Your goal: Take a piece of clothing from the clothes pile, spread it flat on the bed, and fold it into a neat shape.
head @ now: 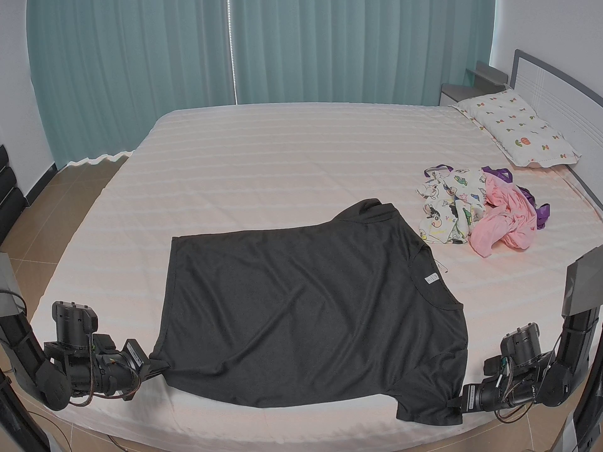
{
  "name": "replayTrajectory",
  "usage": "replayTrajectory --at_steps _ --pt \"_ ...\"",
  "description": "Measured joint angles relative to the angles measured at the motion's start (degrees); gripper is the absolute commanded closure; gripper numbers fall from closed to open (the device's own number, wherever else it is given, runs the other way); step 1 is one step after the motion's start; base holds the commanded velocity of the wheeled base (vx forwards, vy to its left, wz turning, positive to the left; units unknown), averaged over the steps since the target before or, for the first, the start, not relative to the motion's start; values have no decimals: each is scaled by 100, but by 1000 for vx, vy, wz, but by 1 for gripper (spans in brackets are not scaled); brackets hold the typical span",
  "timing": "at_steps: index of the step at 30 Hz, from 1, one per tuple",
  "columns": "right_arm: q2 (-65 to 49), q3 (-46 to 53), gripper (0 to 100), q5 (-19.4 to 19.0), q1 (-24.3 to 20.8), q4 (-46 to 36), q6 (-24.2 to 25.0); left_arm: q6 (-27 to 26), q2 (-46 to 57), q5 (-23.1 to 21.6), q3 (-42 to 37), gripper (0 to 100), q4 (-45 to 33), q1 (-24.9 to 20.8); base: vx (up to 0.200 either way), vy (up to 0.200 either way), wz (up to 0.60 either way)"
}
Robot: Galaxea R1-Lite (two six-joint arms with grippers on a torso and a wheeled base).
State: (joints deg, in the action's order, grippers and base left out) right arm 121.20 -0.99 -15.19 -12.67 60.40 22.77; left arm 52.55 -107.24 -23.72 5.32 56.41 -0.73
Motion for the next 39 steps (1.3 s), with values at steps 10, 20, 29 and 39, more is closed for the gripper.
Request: replayTrajectory --at_steps 10,20,29,39 --pt "-990 0 100 6 149 -1341 -39 -162 471 55 -347 100 -13 -50 0 0 0" --pt "-1593 -2 100 169 230 -1963 -44 -859 700 145 -427 100 -919 -201 0 0 0" --pt "-1794 -2 100 424 204 -2337 -94 -1586 864 328 -430 100 -1636 -296 0 0 0" --pt "-2264 -2 100 439 280 -3084 -362 -1705 611 400 -430 100 -1664 -422 0 0 0"
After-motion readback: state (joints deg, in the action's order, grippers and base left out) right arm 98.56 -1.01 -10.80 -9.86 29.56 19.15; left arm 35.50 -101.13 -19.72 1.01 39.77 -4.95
